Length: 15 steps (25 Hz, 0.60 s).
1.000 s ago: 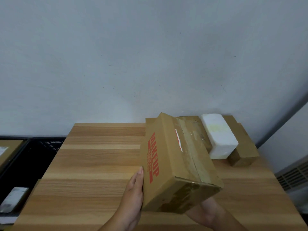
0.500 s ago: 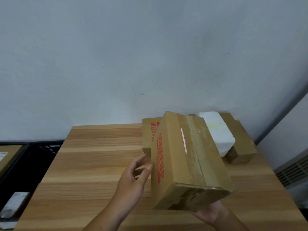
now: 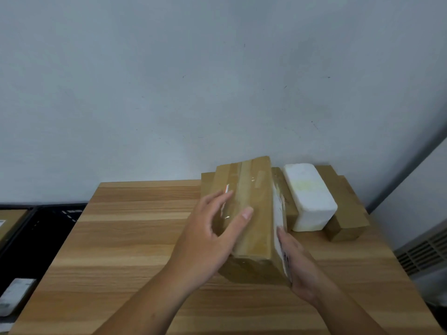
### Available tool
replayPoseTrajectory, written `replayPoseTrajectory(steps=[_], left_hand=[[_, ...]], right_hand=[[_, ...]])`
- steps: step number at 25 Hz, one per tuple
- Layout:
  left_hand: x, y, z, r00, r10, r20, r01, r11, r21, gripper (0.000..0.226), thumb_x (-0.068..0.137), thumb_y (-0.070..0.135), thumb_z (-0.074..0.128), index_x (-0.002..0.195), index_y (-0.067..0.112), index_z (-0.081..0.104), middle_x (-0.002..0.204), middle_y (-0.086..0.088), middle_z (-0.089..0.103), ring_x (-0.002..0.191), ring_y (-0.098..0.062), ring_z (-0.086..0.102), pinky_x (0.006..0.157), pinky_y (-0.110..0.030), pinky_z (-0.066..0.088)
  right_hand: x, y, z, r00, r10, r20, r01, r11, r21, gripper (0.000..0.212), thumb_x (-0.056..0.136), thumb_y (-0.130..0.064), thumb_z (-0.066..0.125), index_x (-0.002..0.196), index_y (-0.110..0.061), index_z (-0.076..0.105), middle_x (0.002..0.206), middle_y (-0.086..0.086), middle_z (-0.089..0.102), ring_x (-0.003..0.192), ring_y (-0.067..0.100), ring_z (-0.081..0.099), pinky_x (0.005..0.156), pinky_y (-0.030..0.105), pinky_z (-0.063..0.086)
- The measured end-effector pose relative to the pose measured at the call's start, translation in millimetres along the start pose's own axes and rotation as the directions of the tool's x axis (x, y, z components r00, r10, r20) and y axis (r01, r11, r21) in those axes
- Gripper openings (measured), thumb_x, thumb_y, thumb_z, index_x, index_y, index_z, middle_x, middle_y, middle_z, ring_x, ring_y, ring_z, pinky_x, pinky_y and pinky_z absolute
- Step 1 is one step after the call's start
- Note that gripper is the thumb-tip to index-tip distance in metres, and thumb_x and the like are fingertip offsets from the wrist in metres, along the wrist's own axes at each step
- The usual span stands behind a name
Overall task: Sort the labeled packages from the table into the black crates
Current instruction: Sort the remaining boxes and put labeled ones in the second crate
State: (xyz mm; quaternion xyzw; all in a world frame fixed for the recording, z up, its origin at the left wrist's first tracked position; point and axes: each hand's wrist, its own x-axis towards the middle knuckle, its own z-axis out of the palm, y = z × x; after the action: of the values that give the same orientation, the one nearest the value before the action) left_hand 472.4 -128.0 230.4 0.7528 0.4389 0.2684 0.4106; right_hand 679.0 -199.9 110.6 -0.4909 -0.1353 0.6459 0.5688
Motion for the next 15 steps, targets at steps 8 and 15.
replayPoseTrajectory(steps=[8,15], left_hand=[[2,-39,9,0.978,-0.209,-0.003,0.200,0.941,-0.273,0.081,0.059,0.090,0.063,0.134,0.062,0.051,0.138,0.030,0.051,0.128,0.000,0.054,0.095,-0.029,0.055],[3,-73,2,0.949,-0.312,0.042,0.284,0.791,-0.542,0.060,0.071,0.070,0.063,0.128,0.051,0.065,0.128,0.015,0.071,0.117,-0.010,0.069,0.092,-0.037,0.051]], right_hand=[[-20,-28,10,0.969,-0.219,-0.118,0.150,0.894,-0.422,0.082,0.046,-0.071,0.090,0.116,-0.034,0.069,0.108,-0.013,0.078,0.099,0.010,0.075,0.090,0.039,0.061],[-32,-41,24,0.958,-0.285,-0.021,0.224,0.795,-0.564,0.041,0.075,-0.062,0.079,0.112,-0.049,0.067,0.108,-0.023,0.075,0.096,0.002,0.074,0.082,0.032,0.061]])
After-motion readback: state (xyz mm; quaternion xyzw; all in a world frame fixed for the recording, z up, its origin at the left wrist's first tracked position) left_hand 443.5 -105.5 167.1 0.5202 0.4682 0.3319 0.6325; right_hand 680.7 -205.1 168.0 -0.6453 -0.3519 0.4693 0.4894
